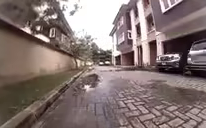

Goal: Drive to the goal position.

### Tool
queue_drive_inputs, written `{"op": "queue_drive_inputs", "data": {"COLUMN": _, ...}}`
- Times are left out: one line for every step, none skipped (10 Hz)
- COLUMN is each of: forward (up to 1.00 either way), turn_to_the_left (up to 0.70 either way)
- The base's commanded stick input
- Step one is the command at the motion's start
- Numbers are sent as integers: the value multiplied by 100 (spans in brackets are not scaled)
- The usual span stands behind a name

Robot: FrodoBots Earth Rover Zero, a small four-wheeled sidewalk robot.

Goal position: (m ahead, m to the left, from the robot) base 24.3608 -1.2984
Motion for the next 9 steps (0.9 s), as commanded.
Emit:
{"op": "queue_drive_inputs", "data": {"forward": 50, "turn_to_the_left": 0}}
{"op": "queue_drive_inputs", "data": {"forward": 50, "turn_to_the_left": 0}}
{"op": "queue_drive_inputs", "data": {"forward": 50, "turn_to_the_left": 0}}
{"op": "queue_drive_inputs", "data": {"forward": 50, "turn_to_the_left": 0}}
{"op": "queue_drive_inputs", "data": {"forward": 50, "turn_to_the_left": 0}}
{"op": "queue_drive_inputs", "data": {"forward": 50, "turn_to_the_left": 0}}
{"op": "queue_drive_inputs", "data": {"forward": 50, "turn_to_the_left": 0}}
{"op": "queue_drive_inputs", "data": {"forward": 50, "turn_to_the_left": 0}}
{"op": "queue_drive_inputs", "data": {"forward": 50, "turn_to_the_left": 0}}
